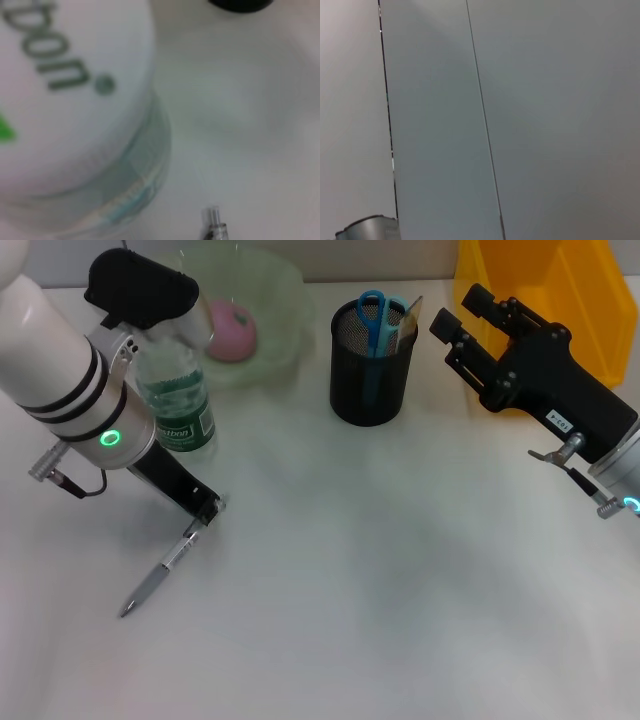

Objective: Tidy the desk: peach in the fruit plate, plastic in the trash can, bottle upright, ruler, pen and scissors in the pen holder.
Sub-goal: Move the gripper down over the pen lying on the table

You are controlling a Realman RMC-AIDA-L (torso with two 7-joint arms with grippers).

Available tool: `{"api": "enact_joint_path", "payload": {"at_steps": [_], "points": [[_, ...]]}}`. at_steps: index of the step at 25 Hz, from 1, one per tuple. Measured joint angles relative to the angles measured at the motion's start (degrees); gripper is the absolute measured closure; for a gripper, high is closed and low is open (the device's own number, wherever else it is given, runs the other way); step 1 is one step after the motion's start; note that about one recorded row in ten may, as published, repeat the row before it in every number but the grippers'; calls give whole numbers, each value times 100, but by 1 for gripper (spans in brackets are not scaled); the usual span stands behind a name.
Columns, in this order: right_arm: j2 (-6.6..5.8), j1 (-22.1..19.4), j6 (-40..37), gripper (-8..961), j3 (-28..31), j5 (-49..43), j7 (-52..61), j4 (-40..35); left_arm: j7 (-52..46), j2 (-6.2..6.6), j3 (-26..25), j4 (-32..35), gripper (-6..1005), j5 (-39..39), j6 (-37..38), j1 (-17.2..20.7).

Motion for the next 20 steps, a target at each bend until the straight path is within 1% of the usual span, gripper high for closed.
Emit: {"api": "enact_joint_path", "payload": {"at_steps": [8, 11, 14, 16, 20], "points": [[0, 20, 17, 451, 0, 0, 0, -1, -26, -2, 4, 12, 821, 152, 25, -37], [0, 27, 16, 451, 0, 0, 0, -2, -27, -2, -12, 143, 810, 131, 51, -50], [0, 31, 15, 451, 0, 0, 0, -6, -28, -5, -20, 134, 754, 136, 87, -103], [0, 34, 9, 451, 0, 0, 0, -9, -20, -20, -8, -29, 716, 151, 117, -200], [0, 35, 14, 450, 0, 0, 0, -10, 5, -29, 6, -199, 640, 152, 74, -276]]}}
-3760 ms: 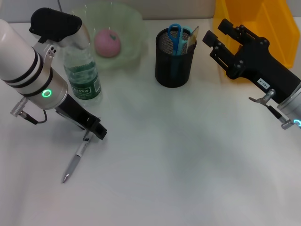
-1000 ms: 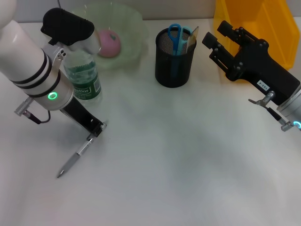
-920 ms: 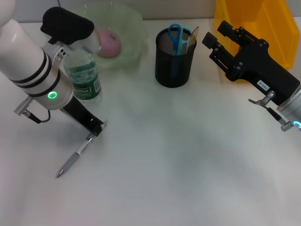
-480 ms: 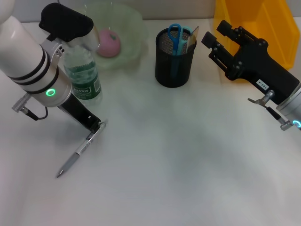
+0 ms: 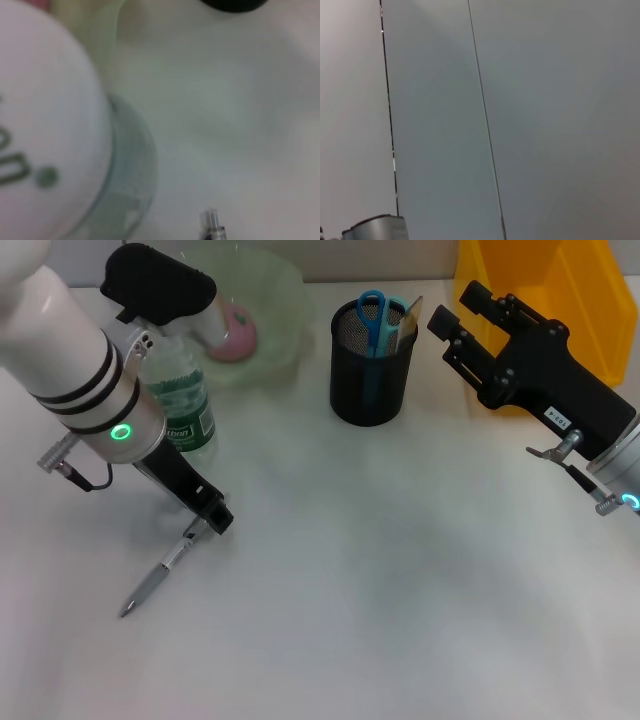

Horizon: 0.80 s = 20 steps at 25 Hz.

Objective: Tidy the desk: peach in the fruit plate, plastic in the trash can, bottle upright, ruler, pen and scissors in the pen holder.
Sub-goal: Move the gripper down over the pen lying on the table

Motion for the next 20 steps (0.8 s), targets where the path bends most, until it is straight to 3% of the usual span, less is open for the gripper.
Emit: {"api": "enact_joint_path", "payload": {"at_steps": [9, 20], "points": [[0, 0, 18, 450, 0, 0, 0, -8, 1, -8, 14, -244, 435, -12, -102, -42], [0, 0, 26, 449, 0, 0, 0, 8, 13, -8, 43, -345, 441, 1, -175, -49]]}}
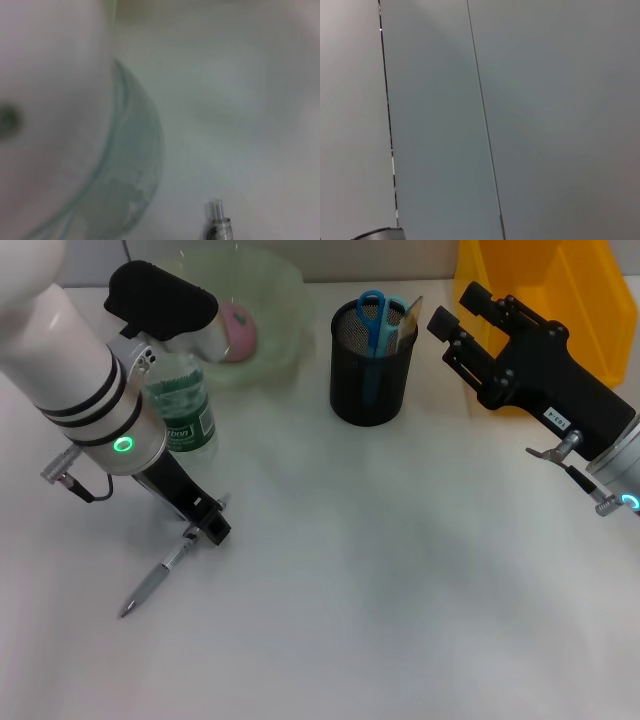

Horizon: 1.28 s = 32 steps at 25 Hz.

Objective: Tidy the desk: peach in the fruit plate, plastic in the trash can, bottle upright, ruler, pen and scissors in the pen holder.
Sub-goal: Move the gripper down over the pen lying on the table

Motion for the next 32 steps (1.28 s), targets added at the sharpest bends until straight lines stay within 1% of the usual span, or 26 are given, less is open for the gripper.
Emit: {"api": "enact_joint_path", "payload": {"at_steps": [27, 32], "points": [[0, 0, 4, 451, 0, 0, 0, 1, 0, 1, 49, -71, 440, 1, -76, 32], [0, 0, 8, 451, 0, 0, 0, 1, 4, 1, 53, -77, 457, 20, -78, 28]]}}
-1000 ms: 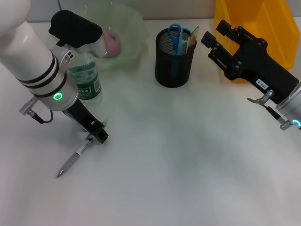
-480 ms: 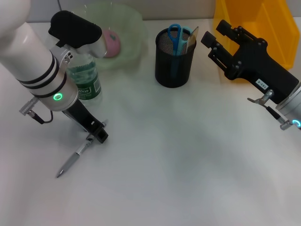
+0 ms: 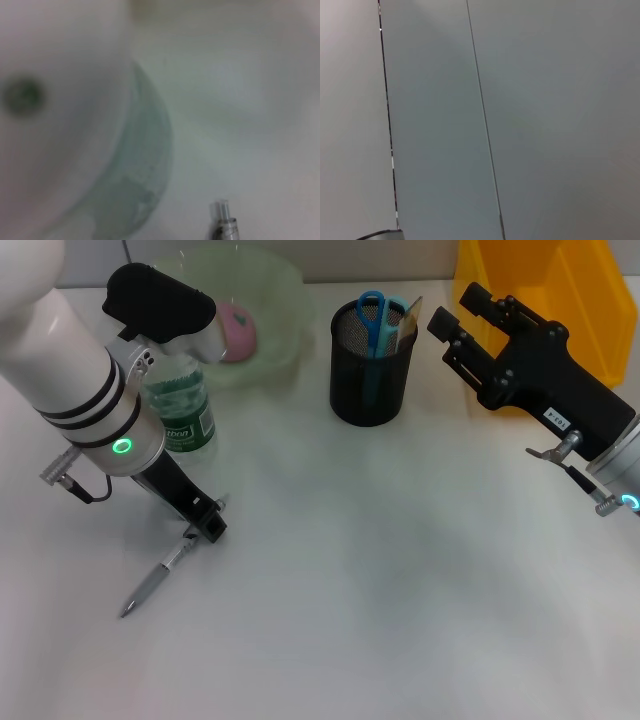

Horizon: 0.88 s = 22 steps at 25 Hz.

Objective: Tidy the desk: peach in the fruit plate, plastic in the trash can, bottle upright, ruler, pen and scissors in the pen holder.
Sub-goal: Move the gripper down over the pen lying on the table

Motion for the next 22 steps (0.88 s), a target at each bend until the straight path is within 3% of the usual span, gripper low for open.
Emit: {"api": "enact_joint_path", "payload": {"at_steps": [16, 22], "points": [[0, 16, 0, 450, 0, 0, 0, -9, 12, 4, 81, -4, 732, -11, 9, -11], [0, 41, 14, 451, 0, 0, 0, -10, 15, 2, 127, 35, 783, -22, 17, -18]]}}
